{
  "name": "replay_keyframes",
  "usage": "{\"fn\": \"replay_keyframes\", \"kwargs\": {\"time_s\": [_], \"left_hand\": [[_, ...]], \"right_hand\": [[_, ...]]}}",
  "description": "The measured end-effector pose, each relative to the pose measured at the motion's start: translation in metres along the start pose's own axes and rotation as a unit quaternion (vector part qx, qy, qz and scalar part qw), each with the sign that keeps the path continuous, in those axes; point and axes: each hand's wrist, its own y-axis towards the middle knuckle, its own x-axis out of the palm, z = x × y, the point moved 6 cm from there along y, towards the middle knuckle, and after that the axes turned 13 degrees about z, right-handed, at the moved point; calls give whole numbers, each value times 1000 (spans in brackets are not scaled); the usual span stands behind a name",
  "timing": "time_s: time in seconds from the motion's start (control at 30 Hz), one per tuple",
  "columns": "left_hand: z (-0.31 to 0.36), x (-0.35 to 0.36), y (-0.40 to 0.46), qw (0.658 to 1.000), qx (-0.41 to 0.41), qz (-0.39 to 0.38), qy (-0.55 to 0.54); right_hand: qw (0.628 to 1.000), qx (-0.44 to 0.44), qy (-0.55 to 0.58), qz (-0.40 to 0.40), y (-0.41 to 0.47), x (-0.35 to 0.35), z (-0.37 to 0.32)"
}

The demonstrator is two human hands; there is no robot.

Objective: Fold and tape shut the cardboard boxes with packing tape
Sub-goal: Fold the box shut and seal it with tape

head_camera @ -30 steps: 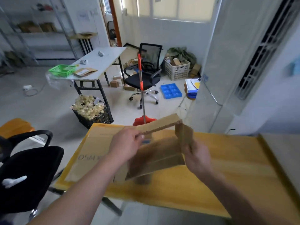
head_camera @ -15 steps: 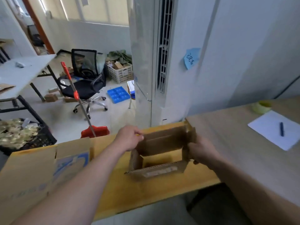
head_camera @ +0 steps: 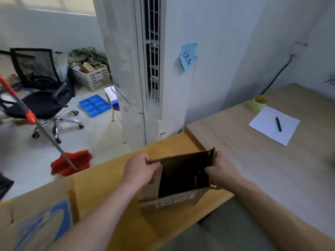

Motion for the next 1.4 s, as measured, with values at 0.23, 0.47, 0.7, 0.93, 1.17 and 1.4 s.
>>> {"fn": "replay_keyframes", "kwargs": {"time_s": [0.23,0.47,0.7,0.93,1.17,1.4], "left_hand": [[1,13,23,998,54,0,-35],[2,25,36,998,25,-9,-51],[1,24,38,991,23,-37,-123],[-11,14,29,955,29,-134,-264],[-21,34,9,981,54,-77,-168],[-15,54,-6,951,-77,-47,-295]], "right_hand": [[998,19,-57,10,0,3,9],[978,-119,-169,-22,-14,11,2],[963,-215,-63,-152,-31,15,-7],[993,-108,53,21,-27,11,19],[981,6,66,181,-33,23,30],[982,35,180,36,-28,45,44]]}}
